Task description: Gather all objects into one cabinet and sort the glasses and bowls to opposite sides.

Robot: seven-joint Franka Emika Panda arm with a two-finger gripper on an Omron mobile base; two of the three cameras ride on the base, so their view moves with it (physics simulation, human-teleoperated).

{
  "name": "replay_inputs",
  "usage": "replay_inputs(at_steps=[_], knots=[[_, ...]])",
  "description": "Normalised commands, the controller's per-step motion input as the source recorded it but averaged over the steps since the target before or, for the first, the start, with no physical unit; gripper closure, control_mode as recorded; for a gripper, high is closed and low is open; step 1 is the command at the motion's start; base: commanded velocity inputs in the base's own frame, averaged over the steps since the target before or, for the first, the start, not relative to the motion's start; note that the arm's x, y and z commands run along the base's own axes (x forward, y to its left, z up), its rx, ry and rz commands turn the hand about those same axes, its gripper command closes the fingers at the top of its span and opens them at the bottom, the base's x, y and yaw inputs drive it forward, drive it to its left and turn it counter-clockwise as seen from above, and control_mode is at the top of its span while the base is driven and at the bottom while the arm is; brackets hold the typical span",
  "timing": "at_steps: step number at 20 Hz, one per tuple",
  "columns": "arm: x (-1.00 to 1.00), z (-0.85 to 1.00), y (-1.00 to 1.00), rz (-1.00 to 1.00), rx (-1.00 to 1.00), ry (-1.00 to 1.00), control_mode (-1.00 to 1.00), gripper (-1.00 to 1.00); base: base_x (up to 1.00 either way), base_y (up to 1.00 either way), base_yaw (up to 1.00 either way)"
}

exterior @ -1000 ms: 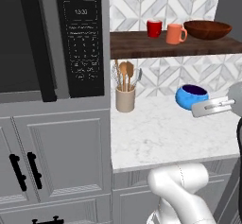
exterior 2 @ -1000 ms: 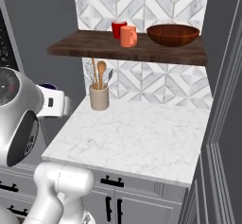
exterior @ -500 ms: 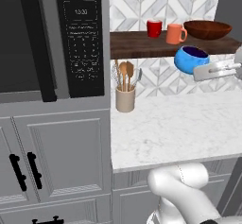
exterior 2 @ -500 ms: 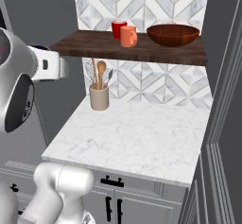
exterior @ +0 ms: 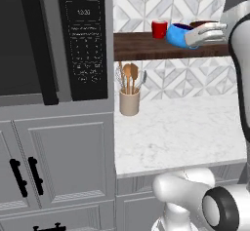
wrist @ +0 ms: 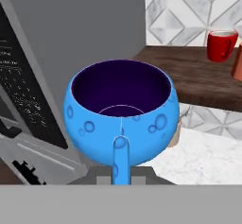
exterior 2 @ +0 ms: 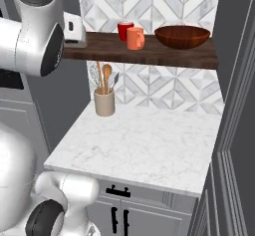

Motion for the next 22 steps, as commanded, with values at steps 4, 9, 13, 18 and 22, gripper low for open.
replay_inputs(at_steps=[4,9,13,18,22], knots=[[1.0,0.0,0.02,0.1,0.0,0.12,-1.0,1.0,0.0,0.0,0.0],[0.89,-0.2,0.01,0.08,0.0,0.12,-1.0,1.0,0.0,0.0,0.0],[0.59,-0.22,0.0,0.06,0.0,0.05,-1.0,1.0,0.0,0.0,0.0],[0.6,-0.02,0.02,0.04,0.0,0.0,-1.0,1.0,0.0,0.0,0.0],[0.55,-0.23,0.32,0.0,-0.04,0.0,-1.0,1.0,0.0,0.0,0.0]])
